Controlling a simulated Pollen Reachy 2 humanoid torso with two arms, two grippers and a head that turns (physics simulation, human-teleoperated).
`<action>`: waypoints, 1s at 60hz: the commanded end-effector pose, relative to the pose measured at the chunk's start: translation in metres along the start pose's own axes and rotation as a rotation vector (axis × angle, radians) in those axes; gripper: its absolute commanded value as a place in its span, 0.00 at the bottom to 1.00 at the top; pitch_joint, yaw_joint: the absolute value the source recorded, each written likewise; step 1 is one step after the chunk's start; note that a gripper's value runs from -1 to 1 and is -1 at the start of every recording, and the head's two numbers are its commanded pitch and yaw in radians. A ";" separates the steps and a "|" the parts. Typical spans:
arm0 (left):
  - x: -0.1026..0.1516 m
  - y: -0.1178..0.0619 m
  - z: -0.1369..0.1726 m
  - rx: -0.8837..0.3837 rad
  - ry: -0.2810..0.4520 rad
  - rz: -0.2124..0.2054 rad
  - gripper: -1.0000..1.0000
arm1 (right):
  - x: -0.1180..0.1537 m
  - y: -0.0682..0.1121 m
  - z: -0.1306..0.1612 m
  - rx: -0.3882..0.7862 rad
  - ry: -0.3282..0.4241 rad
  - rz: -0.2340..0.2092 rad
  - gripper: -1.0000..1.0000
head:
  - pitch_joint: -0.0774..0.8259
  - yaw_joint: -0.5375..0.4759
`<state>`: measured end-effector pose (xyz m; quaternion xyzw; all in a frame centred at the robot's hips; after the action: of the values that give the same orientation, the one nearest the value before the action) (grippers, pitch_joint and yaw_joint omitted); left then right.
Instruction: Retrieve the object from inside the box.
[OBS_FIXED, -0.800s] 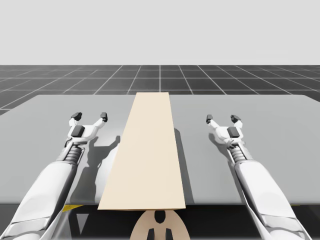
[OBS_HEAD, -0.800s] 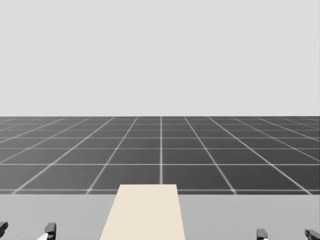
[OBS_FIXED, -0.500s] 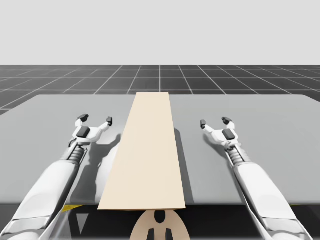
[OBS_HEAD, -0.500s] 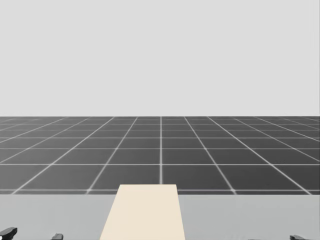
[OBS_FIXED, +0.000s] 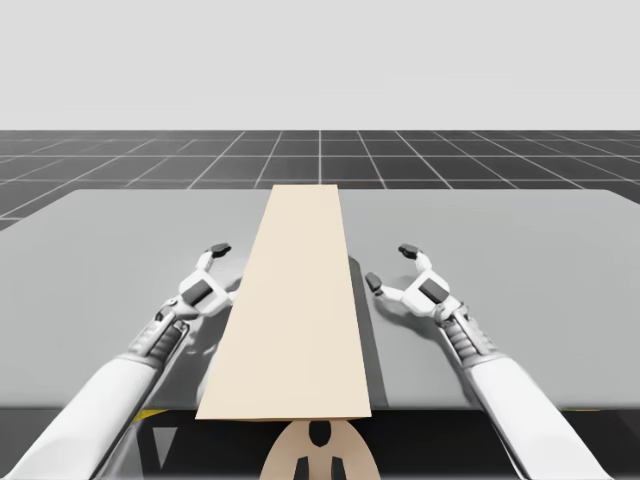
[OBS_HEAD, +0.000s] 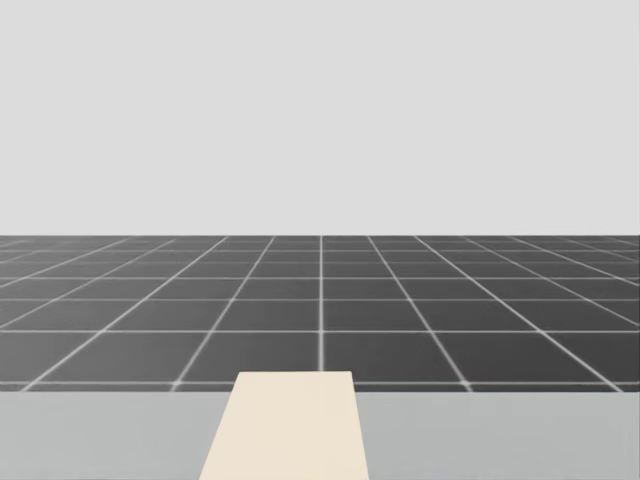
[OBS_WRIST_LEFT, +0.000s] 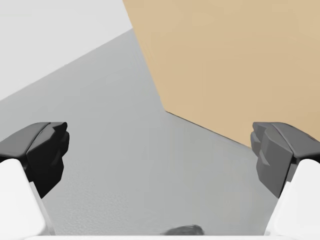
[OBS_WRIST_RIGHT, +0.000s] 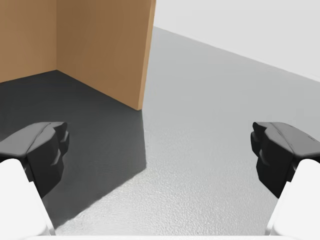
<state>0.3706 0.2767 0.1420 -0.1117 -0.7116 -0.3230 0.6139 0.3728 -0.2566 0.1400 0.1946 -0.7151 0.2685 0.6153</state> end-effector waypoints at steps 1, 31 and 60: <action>0.008 -0.017 0.009 -0.198 -0.066 -0.003 0.00 | 0.009 0.020 0.006 0.173 -0.069 0.032 0.00 | 0.07 0.53; 0.013 -0.027 0.017 -0.338 -0.102 0.018 0.00 | 0.010 0.079 -0.009 0.412 -0.279 -0.073 0.00 | 0.07 0.53; 0.012 -0.030 0.017 -0.365 -0.105 0.006 0.00 | -0.034 0.100 -0.057 0.588 -0.186 -0.207 0.00 | 0.10 0.53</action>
<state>0.3400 0.2666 0.1454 -0.2278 -0.6759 -0.4334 0.5509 0.3501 -0.1568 0.1093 0.4280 -0.6586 0.3845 0.4850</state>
